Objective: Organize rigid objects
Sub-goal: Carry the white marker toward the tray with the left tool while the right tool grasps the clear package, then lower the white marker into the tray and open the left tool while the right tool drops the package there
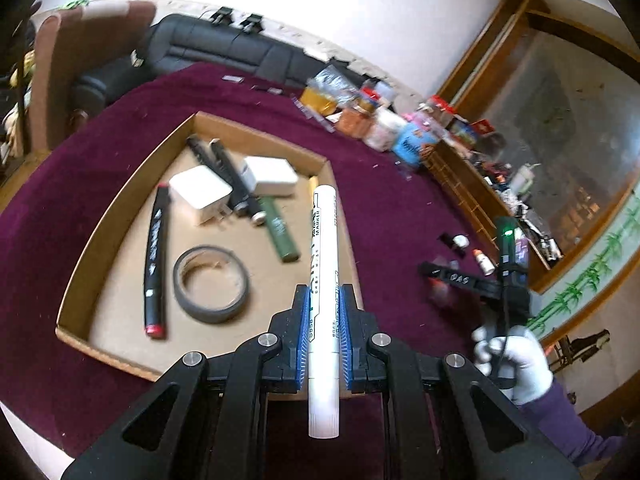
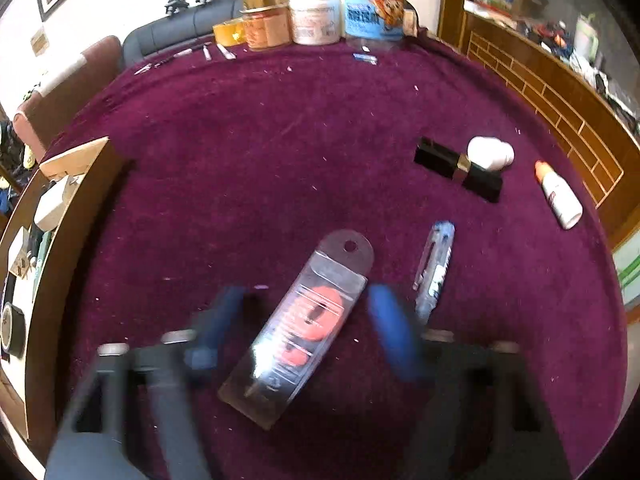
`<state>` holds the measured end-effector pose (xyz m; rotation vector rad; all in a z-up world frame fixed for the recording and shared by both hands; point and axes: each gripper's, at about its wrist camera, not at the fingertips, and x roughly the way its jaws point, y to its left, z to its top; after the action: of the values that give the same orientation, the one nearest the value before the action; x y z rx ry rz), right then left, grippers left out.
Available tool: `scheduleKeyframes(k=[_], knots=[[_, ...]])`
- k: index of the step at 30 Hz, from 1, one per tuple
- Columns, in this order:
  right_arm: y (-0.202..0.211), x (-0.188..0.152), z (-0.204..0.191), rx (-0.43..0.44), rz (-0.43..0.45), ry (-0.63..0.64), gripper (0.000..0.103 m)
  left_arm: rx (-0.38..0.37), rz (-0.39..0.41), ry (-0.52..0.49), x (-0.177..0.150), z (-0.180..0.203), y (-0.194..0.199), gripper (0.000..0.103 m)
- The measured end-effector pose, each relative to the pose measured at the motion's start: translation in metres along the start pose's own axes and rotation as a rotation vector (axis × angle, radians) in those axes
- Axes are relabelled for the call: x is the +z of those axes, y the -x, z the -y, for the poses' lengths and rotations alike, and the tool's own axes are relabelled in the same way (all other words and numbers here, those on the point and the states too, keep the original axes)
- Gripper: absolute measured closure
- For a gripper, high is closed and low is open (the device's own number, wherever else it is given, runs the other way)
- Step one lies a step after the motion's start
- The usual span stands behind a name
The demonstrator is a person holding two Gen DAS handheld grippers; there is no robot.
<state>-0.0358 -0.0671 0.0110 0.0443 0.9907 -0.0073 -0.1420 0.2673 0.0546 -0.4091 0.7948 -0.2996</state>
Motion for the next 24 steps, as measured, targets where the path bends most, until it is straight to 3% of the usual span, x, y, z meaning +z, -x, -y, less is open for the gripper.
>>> scheduleKeyframes(k=[3, 13, 18, 21, 24], knots=[[0.003, 0.000, 0.003, 0.006, -0.010, 0.011, 0.078, 0.025, -0.028, 0.025, -0.004, -0.008, -0.008, 0.092], [0.030, -0.007, 0.010, 0.184, -0.006, -0.054, 0.078, 0.082, -0.156, 0.093, 0.007, -0.022, -0.058, 0.092], [0.046, -0.003, -0.008, 0.306, -0.005, -0.048, 0.078, 0.154, -0.150, 0.102, 0.017, -0.024, -0.069, 0.092], [0.051, 0.000, -0.025, 0.381, -0.023, -0.039, 0.077, 0.177, -0.144, 0.091, 0.019, -0.024, -0.070, 0.089], [0.055, 0.002, -0.045, 0.462, -0.051, -0.028, 0.077, 0.184, -0.119, 0.103, 0.015, -0.025, -0.060, 0.074]])
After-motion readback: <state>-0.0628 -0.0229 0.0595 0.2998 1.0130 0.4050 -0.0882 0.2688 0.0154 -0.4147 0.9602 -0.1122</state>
